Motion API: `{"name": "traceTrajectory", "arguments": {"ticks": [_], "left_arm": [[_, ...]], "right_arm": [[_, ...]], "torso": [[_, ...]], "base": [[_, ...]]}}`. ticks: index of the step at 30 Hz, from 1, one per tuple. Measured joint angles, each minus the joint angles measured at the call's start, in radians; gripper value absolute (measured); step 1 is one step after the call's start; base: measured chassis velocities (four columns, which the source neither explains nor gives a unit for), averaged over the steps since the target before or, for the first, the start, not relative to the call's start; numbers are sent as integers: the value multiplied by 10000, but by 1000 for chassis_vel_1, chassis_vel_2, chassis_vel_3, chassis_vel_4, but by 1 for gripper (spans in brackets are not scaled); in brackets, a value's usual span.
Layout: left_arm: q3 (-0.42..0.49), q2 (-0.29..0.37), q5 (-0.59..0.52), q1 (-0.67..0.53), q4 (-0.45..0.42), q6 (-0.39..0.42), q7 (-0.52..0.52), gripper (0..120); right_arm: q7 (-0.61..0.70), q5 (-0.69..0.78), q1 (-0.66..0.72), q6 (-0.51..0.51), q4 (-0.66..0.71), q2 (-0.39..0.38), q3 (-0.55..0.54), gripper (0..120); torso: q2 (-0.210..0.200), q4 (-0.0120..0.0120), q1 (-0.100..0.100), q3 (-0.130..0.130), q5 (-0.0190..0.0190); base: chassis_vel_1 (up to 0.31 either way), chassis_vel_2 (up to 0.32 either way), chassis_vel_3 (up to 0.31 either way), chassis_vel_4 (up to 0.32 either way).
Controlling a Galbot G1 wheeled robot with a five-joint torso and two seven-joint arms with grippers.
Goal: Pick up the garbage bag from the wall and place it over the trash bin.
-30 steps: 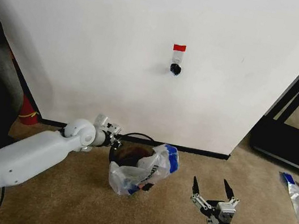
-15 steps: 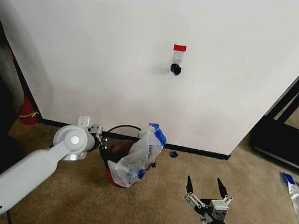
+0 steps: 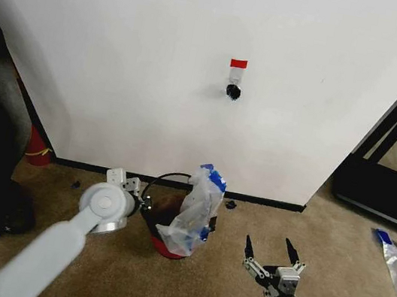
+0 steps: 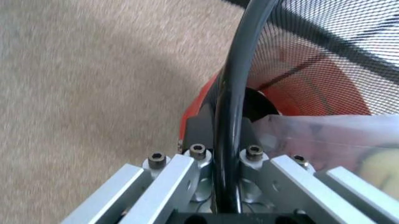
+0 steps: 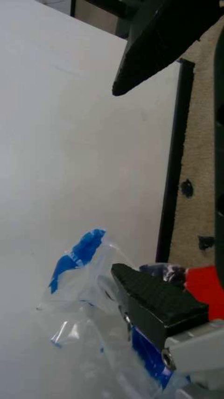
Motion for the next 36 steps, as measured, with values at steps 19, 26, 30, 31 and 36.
{"name": "traceTrajectory", "arguments": {"ticks": [19, 26, 30, 31, 36], "left_arm": [[113, -486, 2415, 1197, 524, -750, 1173, 0], [172, -454, 2525, 1276, 667, -696, 1277, 0], [154, -461, 2551, 1355, 677, -631, 1293, 5], [145, -463, 2560, 1379, 669, -617, 1297, 11], [43, -350, 2593, 1440, 416, -465, 1312, 26]], "right_arm": [[51, -121, -49, -22, -59, 21, -255, 100], [62, -168, -58, -10, -64, 53, -282, 100], [78, -181, -60, -8, -64, 45, -290, 100], [81, -182, -62, -8, -64, 38, -289, 100], [86, -182, -57, -7, -56, 31, -281, 100]], "torso": [[0, 3, 0, 1, -1], [0, 3, 0, 0, -1], [0, 3, 0, 0, -1], [0, 3, 0, 0, -5], [0, 3, 0, 1, -5]], "base": [[0, 0, 0, 0], [0, 0, 0, 0], [0, 0, 0, 0], [0, 0, 0, 0], [0, 0, 0, 0]]}}
